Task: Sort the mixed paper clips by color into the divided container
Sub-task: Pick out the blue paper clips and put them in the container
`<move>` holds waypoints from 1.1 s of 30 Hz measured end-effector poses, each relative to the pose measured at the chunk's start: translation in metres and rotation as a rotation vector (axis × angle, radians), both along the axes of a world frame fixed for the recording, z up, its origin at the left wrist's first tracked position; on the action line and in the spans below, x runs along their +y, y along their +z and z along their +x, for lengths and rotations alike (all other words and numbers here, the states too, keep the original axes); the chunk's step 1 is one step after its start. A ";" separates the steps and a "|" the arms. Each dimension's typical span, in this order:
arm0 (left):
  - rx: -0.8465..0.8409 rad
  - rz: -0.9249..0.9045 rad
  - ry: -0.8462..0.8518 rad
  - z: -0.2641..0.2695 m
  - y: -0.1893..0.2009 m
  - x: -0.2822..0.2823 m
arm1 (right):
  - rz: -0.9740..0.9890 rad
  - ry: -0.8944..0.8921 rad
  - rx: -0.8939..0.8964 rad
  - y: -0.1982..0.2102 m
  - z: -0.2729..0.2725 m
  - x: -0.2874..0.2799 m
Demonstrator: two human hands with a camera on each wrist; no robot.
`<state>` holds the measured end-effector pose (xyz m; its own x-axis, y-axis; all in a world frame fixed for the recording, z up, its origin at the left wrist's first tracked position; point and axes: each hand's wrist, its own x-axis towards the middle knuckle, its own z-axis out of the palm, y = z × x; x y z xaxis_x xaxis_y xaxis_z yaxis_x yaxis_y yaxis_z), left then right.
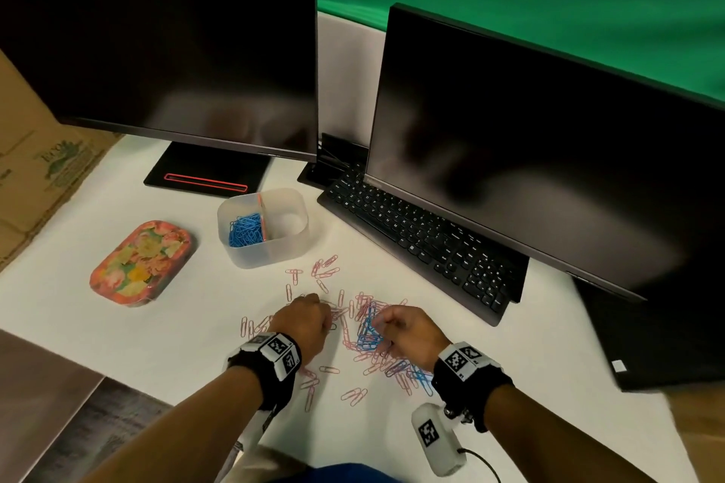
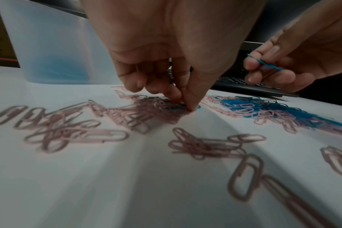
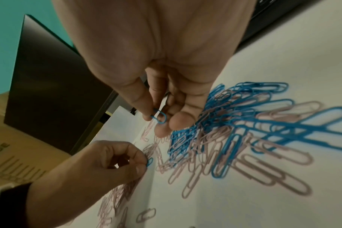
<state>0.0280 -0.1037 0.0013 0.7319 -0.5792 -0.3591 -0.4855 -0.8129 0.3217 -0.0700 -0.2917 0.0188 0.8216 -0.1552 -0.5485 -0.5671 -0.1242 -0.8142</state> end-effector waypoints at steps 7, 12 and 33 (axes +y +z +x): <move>-0.053 0.044 -0.016 -0.001 -0.001 0.001 | 0.028 -0.126 0.021 -0.001 -0.007 -0.014; -0.028 0.123 -0.030 0.003 0.006 -0.004 | 0.063 -0.196 0.027 0.000 -0.010 -0.018; 0.072 -0.344 0.181 0.007 0.011 0.002 | -0.536 0.176 -0.069 -0.003 0.001 -0.005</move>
<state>0.0348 -0.1021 0.0128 0.8132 -0.5387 -0.2204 -0.3106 -0.7220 0.6183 -0.0692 -0.2967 0.0155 0.8912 -0.2549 -0.3752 -0.4485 -0.6179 -0.6458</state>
